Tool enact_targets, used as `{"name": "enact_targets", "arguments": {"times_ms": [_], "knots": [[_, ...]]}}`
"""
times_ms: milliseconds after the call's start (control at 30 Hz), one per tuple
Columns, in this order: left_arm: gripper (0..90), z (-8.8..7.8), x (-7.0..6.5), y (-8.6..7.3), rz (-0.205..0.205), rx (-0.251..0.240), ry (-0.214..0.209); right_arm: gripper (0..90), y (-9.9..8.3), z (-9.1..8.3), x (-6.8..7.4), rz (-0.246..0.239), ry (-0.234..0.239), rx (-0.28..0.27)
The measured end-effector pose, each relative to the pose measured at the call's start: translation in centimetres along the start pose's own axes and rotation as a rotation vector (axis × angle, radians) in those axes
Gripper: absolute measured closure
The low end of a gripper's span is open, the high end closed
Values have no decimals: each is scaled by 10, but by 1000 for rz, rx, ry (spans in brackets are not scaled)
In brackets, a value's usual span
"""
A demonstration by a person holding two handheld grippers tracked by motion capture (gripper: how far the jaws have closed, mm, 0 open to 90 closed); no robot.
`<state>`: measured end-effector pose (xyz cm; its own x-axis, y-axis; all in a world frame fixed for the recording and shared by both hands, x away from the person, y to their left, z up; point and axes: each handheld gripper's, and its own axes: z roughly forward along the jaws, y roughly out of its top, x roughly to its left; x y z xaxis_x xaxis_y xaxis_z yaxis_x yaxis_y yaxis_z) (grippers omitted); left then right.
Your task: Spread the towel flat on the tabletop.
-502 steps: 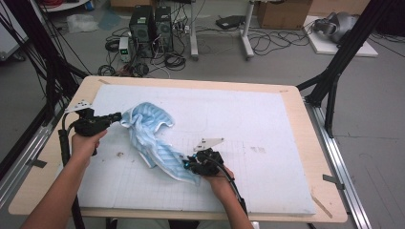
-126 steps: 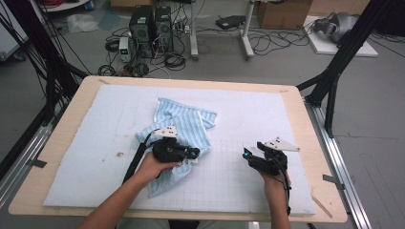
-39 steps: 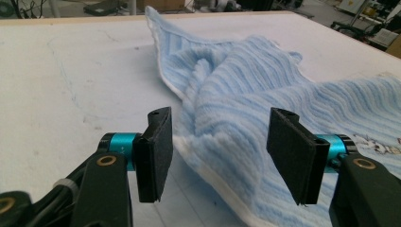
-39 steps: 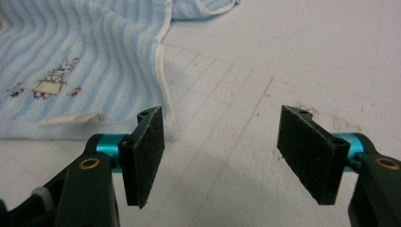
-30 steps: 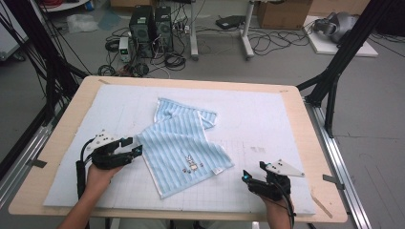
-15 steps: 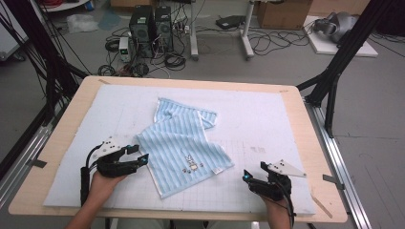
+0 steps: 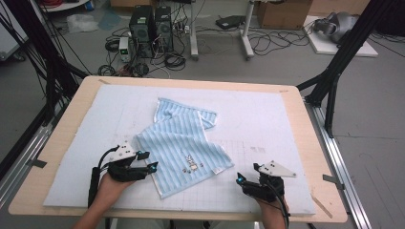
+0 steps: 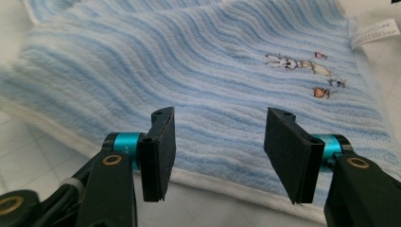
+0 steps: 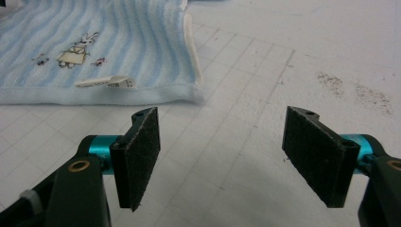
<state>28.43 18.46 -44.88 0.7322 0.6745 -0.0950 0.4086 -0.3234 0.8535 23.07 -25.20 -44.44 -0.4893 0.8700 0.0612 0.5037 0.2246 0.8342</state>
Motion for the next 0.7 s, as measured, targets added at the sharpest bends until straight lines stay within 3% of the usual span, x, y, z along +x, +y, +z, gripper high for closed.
{"name": "enact_targets", "arguments": {"times_ms": [167,233,267,400,567,633,700], "knots": [[431,8,-5,2,40,78,27,279,-1,0,-1,6,2,5],[430,12,-9,3,79,115,44,278,-1,-1,-2,7,-3,-1],[428,12,-11,3,97,117,53,279,-1,-2,-2,13,-3,-3],[483,12,-11,3,105,114,37,279,-1,-3,-3,19,-1,-7],[792,10,-16,2,133,109,-30,281,1,-2,0,11,6,-13],[843,10,-17,2,131,110,-38,283,3,-1,3,6,13,-10],[850,8,-15,1,104,110,-69,294,6,1,6,-7,27,-12]]}}
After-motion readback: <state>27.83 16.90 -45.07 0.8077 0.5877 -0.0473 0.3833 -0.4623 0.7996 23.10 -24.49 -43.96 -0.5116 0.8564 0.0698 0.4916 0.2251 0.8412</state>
